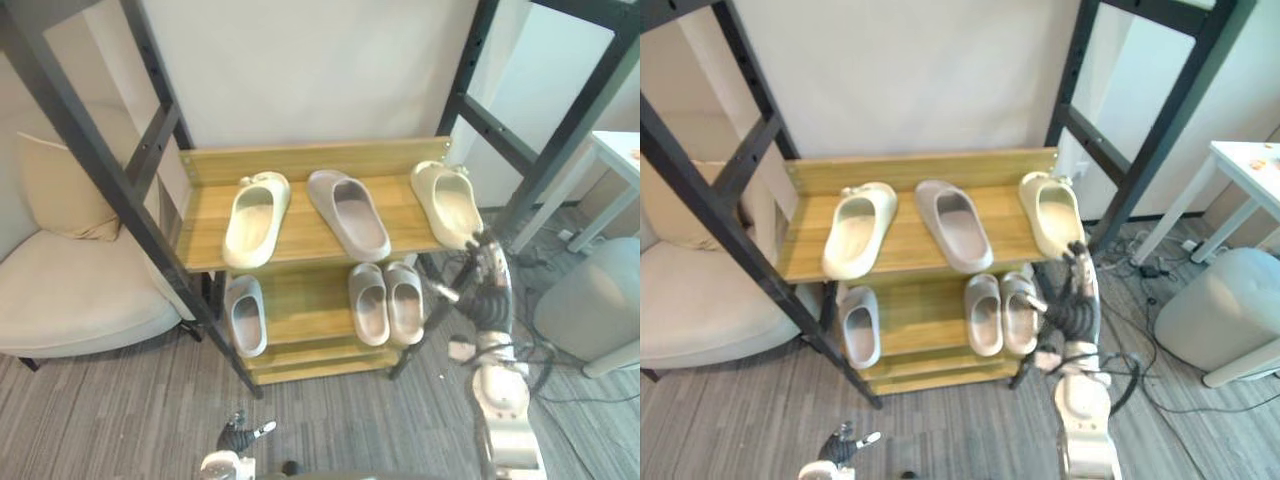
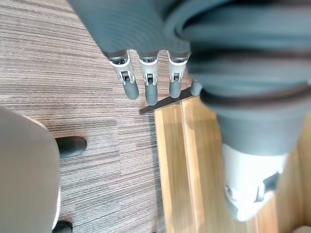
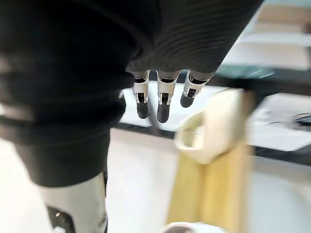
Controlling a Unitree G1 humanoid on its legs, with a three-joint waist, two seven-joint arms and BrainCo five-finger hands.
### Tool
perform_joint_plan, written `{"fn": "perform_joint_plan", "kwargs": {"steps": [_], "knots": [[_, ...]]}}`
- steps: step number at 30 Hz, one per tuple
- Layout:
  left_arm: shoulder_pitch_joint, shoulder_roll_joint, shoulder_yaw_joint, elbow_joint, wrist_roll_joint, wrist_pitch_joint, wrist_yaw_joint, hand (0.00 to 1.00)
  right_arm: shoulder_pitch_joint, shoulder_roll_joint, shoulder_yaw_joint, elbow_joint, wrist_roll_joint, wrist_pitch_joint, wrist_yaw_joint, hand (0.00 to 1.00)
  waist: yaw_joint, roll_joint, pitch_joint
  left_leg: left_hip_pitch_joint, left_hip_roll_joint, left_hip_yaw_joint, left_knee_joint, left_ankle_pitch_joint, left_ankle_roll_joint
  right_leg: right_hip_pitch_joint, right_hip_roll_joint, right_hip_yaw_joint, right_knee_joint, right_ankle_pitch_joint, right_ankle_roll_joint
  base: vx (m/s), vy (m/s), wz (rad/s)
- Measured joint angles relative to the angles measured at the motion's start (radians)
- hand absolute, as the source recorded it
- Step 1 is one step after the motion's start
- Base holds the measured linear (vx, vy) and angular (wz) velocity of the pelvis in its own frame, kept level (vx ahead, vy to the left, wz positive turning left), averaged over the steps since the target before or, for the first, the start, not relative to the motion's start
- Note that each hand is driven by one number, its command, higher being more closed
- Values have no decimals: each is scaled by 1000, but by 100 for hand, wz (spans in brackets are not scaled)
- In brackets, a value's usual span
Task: Organize the slippers on the shoe rack
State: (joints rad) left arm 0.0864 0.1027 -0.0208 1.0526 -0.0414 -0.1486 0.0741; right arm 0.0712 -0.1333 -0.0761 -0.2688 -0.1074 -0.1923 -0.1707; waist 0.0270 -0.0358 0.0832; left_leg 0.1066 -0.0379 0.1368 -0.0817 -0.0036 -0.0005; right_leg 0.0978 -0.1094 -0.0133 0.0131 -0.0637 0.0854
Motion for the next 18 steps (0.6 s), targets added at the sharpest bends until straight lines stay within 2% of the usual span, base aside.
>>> {"fn": "perform_joint_plan", "kwargs": {"steps": [10,13,14,18], "knots": [[-7,3,0,-2,-2,-1,-17,0,-187,-126,1,40,68,-1,1,0,9,-4,8,-13,-21,-43,-2,6,18,5,-16,-33,4,-11,10,9,-9,11],[-13,3,0,-2,-3,-1,-20,0,-296,-170,2,140,101,5,0,0,17,-6,13,-19,-25,-57,-1,8,20,3,-16,-37,4,-11,10,9,-17,12],[-20,3,0,-3,-4,-1,-21,0,-337,-191,3,181,126,9,1,0,28,-7,21,-20,-25,-61,-1,8,20,4,-16,-39,3,-11,10,3,-21,6],[-25,3,1,-11,-24,-2,-22,0,-441,-231,21,274,161,23,2,0,33,-8,42,-26,-26,-67,-1,8,21,2,-16,-44,0,-11,10,-8,-29,4]]}}
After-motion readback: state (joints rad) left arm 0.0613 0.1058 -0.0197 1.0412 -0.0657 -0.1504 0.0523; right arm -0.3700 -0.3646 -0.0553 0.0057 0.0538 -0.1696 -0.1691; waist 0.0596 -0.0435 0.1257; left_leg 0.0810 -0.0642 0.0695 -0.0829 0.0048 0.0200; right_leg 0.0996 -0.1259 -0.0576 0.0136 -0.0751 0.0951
